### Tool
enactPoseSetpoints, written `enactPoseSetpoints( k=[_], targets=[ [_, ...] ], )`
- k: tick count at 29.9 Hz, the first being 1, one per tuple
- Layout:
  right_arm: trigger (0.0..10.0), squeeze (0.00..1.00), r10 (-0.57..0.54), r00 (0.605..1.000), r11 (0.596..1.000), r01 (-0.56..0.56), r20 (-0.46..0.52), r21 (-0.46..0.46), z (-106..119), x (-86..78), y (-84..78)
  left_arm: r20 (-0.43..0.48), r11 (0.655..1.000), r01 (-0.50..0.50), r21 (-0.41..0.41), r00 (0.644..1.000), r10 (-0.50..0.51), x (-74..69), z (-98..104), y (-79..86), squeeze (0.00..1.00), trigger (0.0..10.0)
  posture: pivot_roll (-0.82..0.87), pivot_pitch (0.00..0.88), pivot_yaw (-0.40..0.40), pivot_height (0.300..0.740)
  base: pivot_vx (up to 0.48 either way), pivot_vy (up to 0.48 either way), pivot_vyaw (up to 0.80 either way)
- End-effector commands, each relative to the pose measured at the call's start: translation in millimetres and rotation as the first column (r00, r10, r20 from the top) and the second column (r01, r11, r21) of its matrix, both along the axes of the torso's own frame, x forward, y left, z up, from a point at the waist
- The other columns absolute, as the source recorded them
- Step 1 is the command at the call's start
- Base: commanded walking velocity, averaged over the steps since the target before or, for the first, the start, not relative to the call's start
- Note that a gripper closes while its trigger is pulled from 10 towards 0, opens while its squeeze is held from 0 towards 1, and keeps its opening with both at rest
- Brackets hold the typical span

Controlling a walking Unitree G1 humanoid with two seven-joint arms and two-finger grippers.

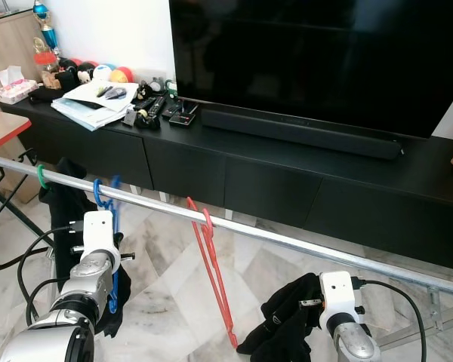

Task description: Hang hanger

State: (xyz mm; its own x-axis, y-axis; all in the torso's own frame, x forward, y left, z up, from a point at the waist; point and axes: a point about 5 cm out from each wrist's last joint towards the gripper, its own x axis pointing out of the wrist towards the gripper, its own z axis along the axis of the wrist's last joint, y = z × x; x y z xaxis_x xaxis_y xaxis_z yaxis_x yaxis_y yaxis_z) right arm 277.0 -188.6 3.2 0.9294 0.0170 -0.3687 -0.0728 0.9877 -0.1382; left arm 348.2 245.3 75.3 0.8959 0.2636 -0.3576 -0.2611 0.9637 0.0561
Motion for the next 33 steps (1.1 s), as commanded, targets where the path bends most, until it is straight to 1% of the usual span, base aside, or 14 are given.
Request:
enactPoseSetpoints(
  k=[1, 6, 13, 15, 18, 21, 22, 23, 24, 27, 28, 31, 32, 33],
  targets=[
    [10.0, 0.00, 0.003, 0.999, 1.000, -0.003, 0.035, 0.001, 6.7, 4.0, 1.1, 0.006, 1.000, -0.002, 0.001, 1.000, 0.002, 0.6, 1.2, 0.5, 0.00, 0.0, -0.04, 0.046, -0.011, 0.740, 0.000, 0.000, 0.00],
    [10.0, 0.00, 0.003, 0.999, 1.000, -0.003, 0.034, 0.002, 6.6, 4.1, 1.5, 0.012, 1.000, 0.017, 0.001, 1.000, -0.017, -0.9, -0.3, 0.5, 0.00, 0.0, -0.04, 0.046, -0.011, 0.740, 0.000, 0.000, 0.00],
    [10.0, 0.00, 0.002, 0.999, 1.000, -0.002, 0.032, 0.003, 6.1, 4.0, 2.1, 0.080, 0.993, 0.116, 0.029, 0.990, -0.118, 0.7, 5.2, -4.2, 0.00, 0.0, -0.04, 0.046, -0.010, 0.740, 0.000, 0.000, 0.00],
    [10.0, 0.00, 0.002, 0.999, 1.000, -0.003, 0.032, 0.005, 6.0, 4.0, 2.4, 0.104, 0.983, 0.175, 0.058, 0.978, -0.180, 0.1, 6.5, -7.3, 0.00, 0.0, -0.04, 0.045, -0.010, 0.740, 0.000, 0.000, 0.00],
    [10.0, 0.00, 0.003, 0.999, 1.000, -0.003, 0.032, 0.005, 5.8, 4.0, 2.4, 0.119, 0.973, 0.217, 0.079, 0.967, -0.225, -1.8, 6.1, -9.7, 0.00, 0.0, -0.03, 0.045, -0.010, 0.740, 0.000, 0.000, 0.00],
    [10.0, 0.00, 0.001, 0.999, 1.000, -0.002, 0.033, 0.007, 5.9, 4.1, 2.4, 0.120, 0.958, 0.265, 0.114, 0.953, -0.278, -5.4, 4.0, -11.7, 0.00, 0.0, -0.03, 0.045, -0.010, 0.740, 0.000, 0.000, 0.00],
    [10.0, 0.00, 0.001, 0.999, 1.000, -0.002, 0.033, 0.007, 5.7, 3.9, 2.6, 0.120, 0.945, 0.296, 0.136, 0.942, -0.313, -8.9, 2.0, -12.5, 0.00, 0.0, -0.03, 0.043, -0.007, 0.740, 0.000, 0.000, 0.00],
    [10.0, 0.00, 0.001, 0.999, 1.000, -0.002, 0.033, 0.007, 5.7, 3.9, 2.6, 0.120, 0.945, 0.296, 0.136, 0.942, -0.313, -8.9, 2.0, -12.5, 0.00, 0.0, -0.03, 0.043, -0.007, 0.740, 0.000, 0.000, 0.00],
    [10.0, 0.00, 0.001, 0.999, 1.000, -0.001, 0.033, 0.008, 5.4, 3.7, 2.6, 0.115, 0.928, 0.331, 0.169, 0.929, -0.352, -14.5, -1.1, -13.5, 0.00, 0.0, -0.03, 0.043, -0.006, 0.740, 0.000, 0.000, 0.00],
    [10.0, 0.00, 0.001, 1.000, 1.000, -0.001, 0.031, 0.009, 5.1, 3.5, 2.7, 0.110, 0.910, 0.359, 0.205, 0.916, -0.386, -20.3, -3.6, -14.7, 0.00, 0.0, -0.02, 0.043, -0.007, 0.740, 0.000, 0.000, 0.00],
    [10.0, 0.00, 0.001, 1.000, 1.000, -0.001, 0.030, 0.009, 4.6, 3.2, 3.0, 0.113, 0.898, 0.378, 0.227, 0.905, -0.410, -26.1, -4.6, -14.7, 0.00, 0.0, -0.02, 0.041, -0.005, 0.740, 0.000, 0.000, 0.00],
    [10.0, 0.00, 0.001, 1.000, 1.000, -0.001, 0.028, 0.009, 4.0, 2.8, 3.0, 0.125, 0.896, 0.378, 0.233, 0.902, -0.413, -32.5, -4.9, -13.7, 0.00, 0.0, -0.02, 0.040, -0.003, 0.740, 0.000, 0.000, 0.00],
    [10.0, 0.00, 0.001, 1.000, 1.000, -0.001, 0.027, 0.009, 3.7, 2.5, 2.9, 0.130, 0.897, 0.377, 0.232, 0.901, -0.413, -34.7, -5.1, -14.2, 0.00, 0.7, -0.02, 0.037, -0.002, 0.740, 0.000, 0.000, 0.00],
    [10.0, 0.00, 0.000, 1.000, 1.000, 0.000, 0.024, 0.009, 3.0, 2.0, 2.6, 0.136, 0.896, 0.380, 0.229, 0.899, -0.416, -39.9, -6.2, -15.9, 0.00, 3.4, -0.02, 0.035, -0.002, 0.740, 0.000, 0.000, 0.00]
  ],
)
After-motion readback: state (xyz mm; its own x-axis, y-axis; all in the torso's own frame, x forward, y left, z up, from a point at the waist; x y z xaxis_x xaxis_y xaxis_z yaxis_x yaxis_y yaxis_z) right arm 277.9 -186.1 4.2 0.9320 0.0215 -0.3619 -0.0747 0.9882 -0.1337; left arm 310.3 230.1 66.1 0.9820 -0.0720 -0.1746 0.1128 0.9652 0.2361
